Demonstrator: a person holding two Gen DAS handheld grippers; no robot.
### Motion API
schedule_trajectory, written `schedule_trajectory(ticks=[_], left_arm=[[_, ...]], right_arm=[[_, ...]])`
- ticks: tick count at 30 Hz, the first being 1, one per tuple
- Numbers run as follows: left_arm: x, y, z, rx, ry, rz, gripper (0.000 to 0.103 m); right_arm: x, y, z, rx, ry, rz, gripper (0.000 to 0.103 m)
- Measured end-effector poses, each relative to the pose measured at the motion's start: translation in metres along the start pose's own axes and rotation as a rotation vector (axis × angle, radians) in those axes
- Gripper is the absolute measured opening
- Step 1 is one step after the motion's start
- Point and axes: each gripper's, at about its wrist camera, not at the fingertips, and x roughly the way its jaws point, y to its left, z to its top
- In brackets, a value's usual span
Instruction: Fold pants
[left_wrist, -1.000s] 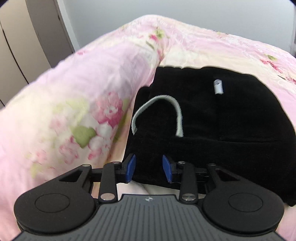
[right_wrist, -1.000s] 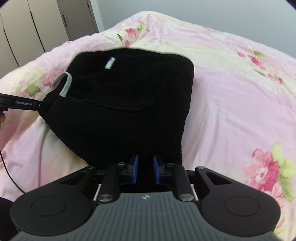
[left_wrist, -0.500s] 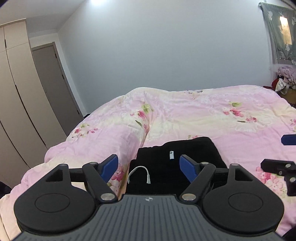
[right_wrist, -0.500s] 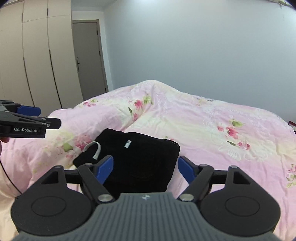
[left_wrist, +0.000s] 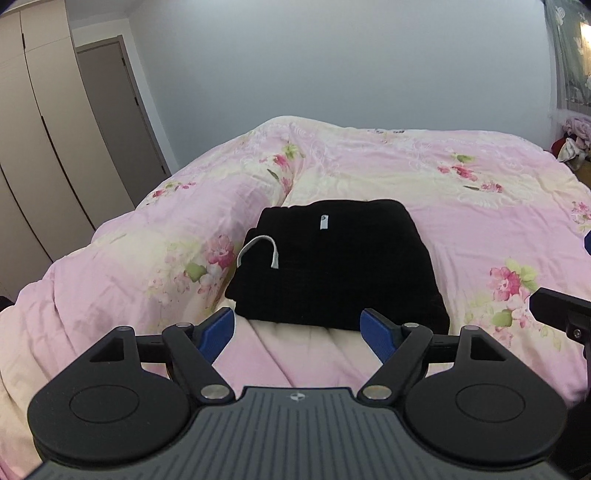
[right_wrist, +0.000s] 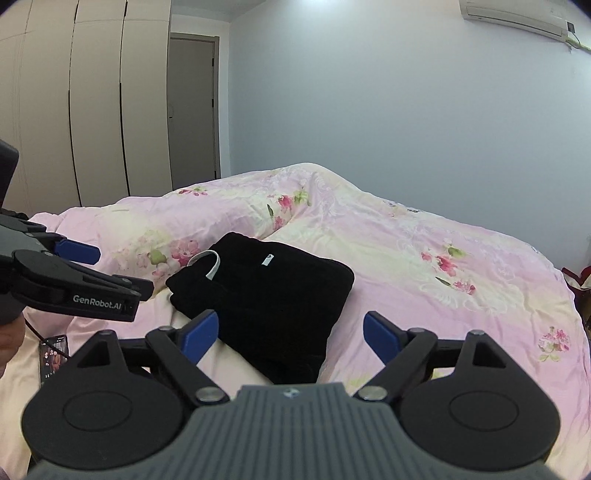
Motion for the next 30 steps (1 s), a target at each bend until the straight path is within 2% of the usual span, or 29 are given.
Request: schedule_trajectory(ticks=[16, 30], left_arm=[[0.049, -0.015, -0.007, -0.034, 0.131, -0.044, 0.091], [0.057, -0.013, -0.006, -0.035, 0.142, -0.026, 0.091]], right_arm=[[0.075, -0.003, -0.017, 0.029, 0.127, -0.031, 0.085], [0.088, -0.004, -0.019, 0.037, 0.148, -0.015, 0.085]])
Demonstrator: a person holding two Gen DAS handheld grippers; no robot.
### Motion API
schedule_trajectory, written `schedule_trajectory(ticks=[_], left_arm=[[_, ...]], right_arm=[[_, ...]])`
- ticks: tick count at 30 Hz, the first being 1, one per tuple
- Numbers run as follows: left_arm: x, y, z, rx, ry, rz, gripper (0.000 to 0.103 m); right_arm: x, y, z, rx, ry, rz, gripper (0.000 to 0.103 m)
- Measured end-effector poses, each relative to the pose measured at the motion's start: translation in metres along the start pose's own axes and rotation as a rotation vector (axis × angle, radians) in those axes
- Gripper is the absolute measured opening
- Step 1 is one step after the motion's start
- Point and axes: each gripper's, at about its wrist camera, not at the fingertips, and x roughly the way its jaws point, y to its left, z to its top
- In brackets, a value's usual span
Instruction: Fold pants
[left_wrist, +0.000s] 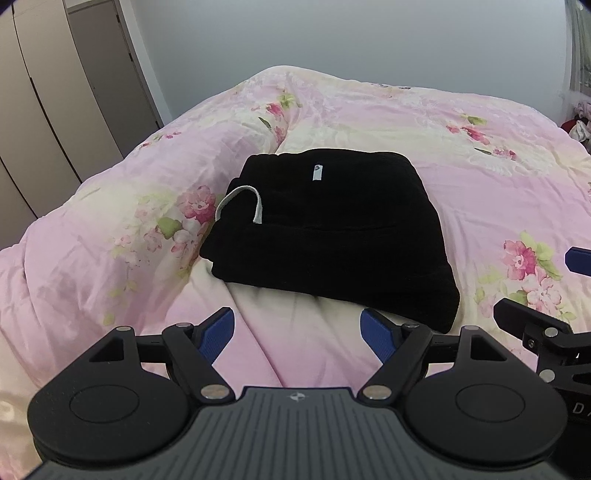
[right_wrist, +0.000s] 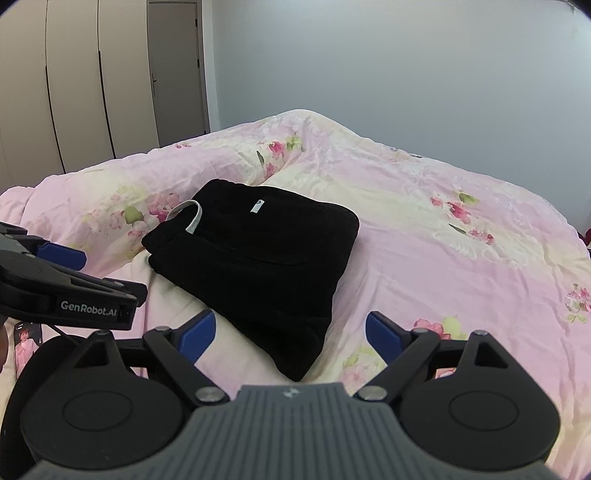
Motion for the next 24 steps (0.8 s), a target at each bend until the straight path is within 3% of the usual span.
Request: schedule_trajectory(ticks=[24], left_arm=[[-0.011, 0.000, 0.000, -0.001, -0.024, -0.013, 0.091]], right_arm=[[-0.007, 0.003, -0.004, -0.017, -0.001, 0.017, 0.089]])
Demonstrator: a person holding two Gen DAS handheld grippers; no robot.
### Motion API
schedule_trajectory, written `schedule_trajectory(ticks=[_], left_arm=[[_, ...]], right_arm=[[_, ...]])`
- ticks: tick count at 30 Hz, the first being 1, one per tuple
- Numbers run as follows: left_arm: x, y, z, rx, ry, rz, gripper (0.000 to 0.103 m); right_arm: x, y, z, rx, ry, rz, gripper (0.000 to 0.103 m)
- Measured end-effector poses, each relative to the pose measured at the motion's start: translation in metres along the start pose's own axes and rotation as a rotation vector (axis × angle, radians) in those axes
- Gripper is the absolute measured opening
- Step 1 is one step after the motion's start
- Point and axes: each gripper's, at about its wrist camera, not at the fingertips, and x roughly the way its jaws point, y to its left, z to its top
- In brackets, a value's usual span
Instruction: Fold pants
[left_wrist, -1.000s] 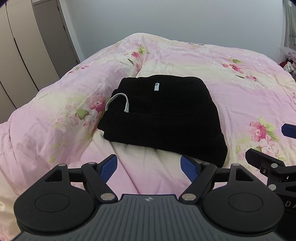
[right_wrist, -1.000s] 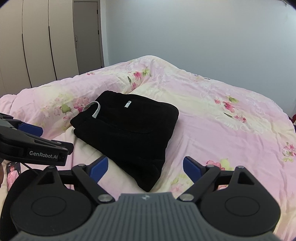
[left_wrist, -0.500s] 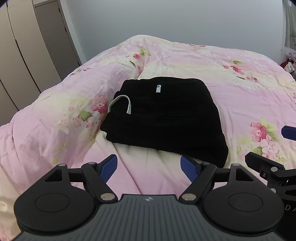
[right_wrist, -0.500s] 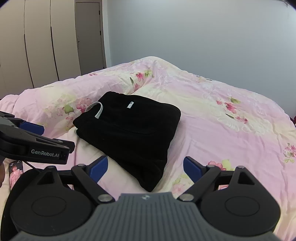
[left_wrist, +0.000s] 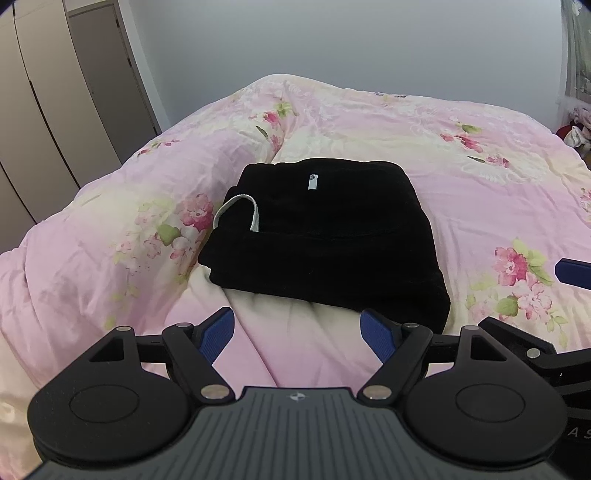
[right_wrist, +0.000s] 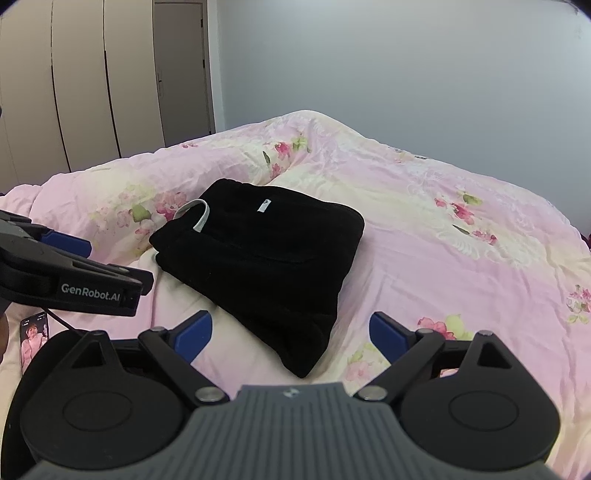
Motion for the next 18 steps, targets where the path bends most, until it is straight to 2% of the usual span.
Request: schedule_trajectory(ticks=[18], left_arm=[[-0.0034, 0.0016, 0.0005, -0.014, -0.009, -0.016, 0.091]], right_arm=[[-0.0048, 0.0021, 0.0011, -0.016, -0.006, 0.007, 0.090]])
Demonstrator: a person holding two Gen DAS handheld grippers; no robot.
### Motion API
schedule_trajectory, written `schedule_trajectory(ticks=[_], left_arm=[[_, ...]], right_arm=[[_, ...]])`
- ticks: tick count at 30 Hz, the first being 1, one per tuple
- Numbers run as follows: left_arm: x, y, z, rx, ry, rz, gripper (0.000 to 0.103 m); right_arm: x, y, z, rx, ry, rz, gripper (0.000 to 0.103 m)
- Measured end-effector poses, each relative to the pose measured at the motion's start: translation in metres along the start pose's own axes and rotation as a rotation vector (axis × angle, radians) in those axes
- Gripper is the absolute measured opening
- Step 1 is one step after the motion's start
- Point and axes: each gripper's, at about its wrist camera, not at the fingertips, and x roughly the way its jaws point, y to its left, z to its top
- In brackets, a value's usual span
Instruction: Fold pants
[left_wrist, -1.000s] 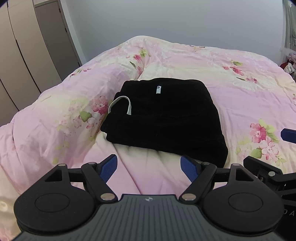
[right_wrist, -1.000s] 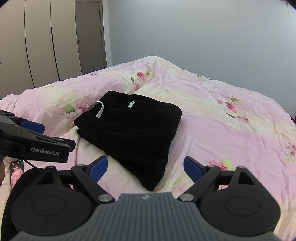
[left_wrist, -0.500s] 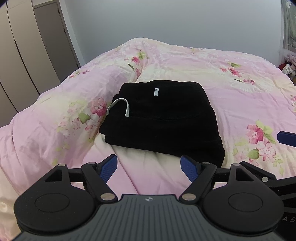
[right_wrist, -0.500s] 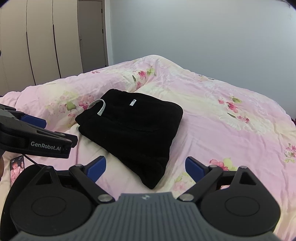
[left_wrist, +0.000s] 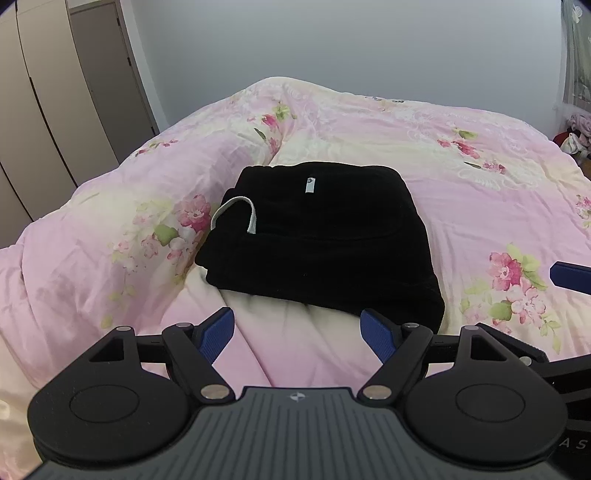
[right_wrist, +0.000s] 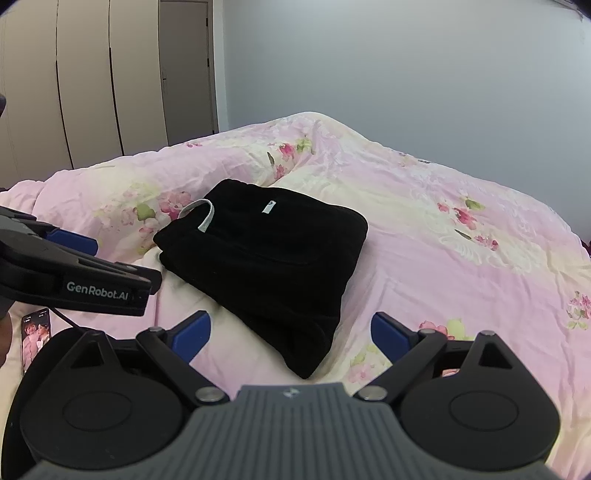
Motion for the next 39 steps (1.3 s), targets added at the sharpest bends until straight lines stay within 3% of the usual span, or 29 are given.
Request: schedule_trajectory(ticks=[8, 39], left_arm=[[-0.002, -0.001, 0.000, -0.001, -0.001, 0.003, 0.091], [-0.010, -0.003, 0.002, 0.000, -0.011, -0.004, 0.091]], right_arm=[[-0.002, -0.001, 0.000, 0.006, -0.003, -0.001, 0.095], [-0.010, 0.001, 0.001, -0.005, -0.016, 0.005, 0.095]])
